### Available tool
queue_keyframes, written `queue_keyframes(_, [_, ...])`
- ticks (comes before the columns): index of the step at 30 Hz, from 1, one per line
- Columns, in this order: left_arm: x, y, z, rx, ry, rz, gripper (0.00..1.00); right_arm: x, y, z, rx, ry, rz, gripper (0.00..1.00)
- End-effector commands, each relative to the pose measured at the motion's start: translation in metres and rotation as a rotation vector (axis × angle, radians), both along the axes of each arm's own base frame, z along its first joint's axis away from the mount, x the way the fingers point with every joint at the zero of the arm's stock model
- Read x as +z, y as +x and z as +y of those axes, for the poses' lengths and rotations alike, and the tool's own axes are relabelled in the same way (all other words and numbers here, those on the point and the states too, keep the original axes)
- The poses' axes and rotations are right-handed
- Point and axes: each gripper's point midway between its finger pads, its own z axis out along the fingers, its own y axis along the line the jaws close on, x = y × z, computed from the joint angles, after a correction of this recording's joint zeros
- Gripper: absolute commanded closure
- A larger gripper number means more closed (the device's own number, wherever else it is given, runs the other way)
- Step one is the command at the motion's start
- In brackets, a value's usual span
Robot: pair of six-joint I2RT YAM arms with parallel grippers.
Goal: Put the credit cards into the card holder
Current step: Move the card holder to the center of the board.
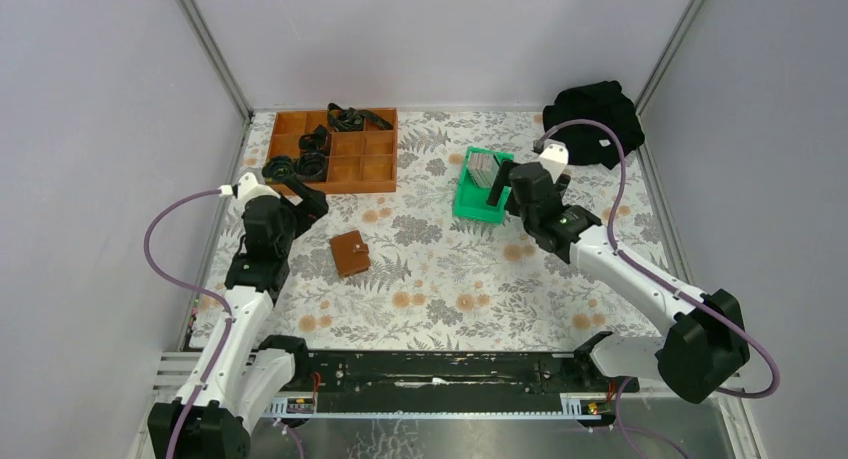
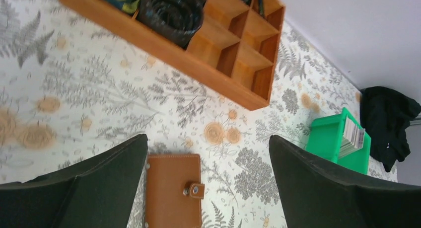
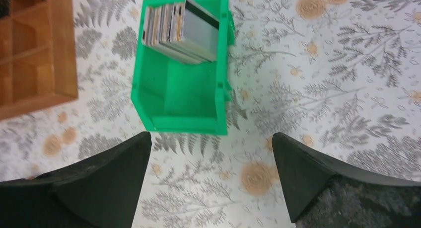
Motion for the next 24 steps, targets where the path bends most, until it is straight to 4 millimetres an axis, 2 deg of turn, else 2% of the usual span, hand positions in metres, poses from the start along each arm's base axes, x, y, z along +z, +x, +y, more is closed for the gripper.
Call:
queue_keyframes(1, [-0.021, -0.013, 0.003, 0.072, -0.072, 0.094, 0.00, 0.024, -0.020, -0.008, -0.045, -0.159, -0.024, 0.01])
queue_keyframes(5, [-0.034, -0.018, 0.008, 0.122, -0.092, 0.130, 0.00, 0.030, -0.026, 0.030, 0.080, -0.167, -0.046, 0.01])
queue_keyframes(10, [-0.046, -0.027, 0.006, 0.126, -0.121, 0.176, 0.00, 0.028, -0.028, 0.072, 0.191, -0.202, -0.035, 0.02])
queue_keyframes(14, [-0.053, -0.036, 0.003, 0.128, -0.144, 0.214, 0.00, 0.026, -0.034, 0.123, 0.383, -0.114, -0.021, 0.05])
queue_keyframes(17, [-0.062, -0.044, 0.003, 0.130, -0.146, 0.254, 0.00, 0.016, -0.039, 0.157, 0.490, -0.098, 0.005, 0.11])
queue_keyframes(19, [-0.071, -0.049, 0.001, 0.129, -0.153, 0.288, 0.00, 0.005, -0.037, 0.167, 0.494, -0.156, 0.026, 0.11])
queue_keyframes(21, [-0.080, -0.054, -0.002, 0.125, -0.173, 0.308, 0.01, -0.003, -0.030, 0.168, 0.469, -0.203, 0.041, 0.11])
queue_keyframes(24, [-0.091, -0.062, -0.005, 0.116, -0.189, 0.326, 0.04, 0.002, -0.022, 0.175, 0.477, -0.225, 0.025, 0.09])
